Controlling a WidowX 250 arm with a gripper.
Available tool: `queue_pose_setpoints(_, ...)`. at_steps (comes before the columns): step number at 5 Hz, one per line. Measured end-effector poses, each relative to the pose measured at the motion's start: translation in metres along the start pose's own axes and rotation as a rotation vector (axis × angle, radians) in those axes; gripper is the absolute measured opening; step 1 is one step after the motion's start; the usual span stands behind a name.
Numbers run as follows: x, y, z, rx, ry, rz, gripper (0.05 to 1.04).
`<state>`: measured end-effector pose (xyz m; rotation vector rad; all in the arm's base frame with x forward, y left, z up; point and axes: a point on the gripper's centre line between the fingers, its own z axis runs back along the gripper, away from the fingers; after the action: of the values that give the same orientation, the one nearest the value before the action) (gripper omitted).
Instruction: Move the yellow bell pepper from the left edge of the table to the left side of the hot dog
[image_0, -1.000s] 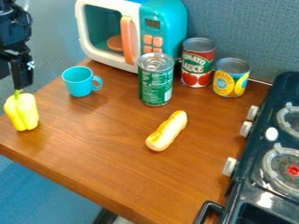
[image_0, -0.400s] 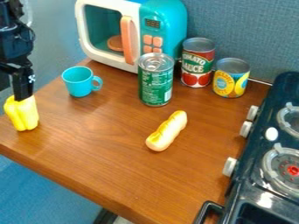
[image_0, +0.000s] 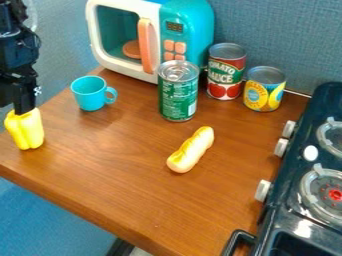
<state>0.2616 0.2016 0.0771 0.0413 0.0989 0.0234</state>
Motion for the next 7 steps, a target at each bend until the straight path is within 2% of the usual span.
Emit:
queue_pose_setpoints(1,0.001,-0.001,0.0,-0.005,-0.005,0.001,0.37)
queue_pose_setpoints(2,0.001,-0.001,0.0,-0.005,-0.005,0.01,0.172)
queue_pose_setpoints(3,0.0,-0.002,-0.001,-0.012,-0.005,0.016,0.11)
queue_pose_setpoints(4,-0.003,-0.006,0.01,-0.008,-0.035,0.035,0.104)
queue_pose_setpoints(5,0.004,-0.023,0.045,0.004,-0.14,0.054,0.104)
queue_pose_setpoints(6,0.013,-0.047,0.062,0.023,-0.191,0.007,0.104)
queue_pose_setpoints(7,0.022,-0.077,0.065,-0.011,-0.189,-0.097,0.104)
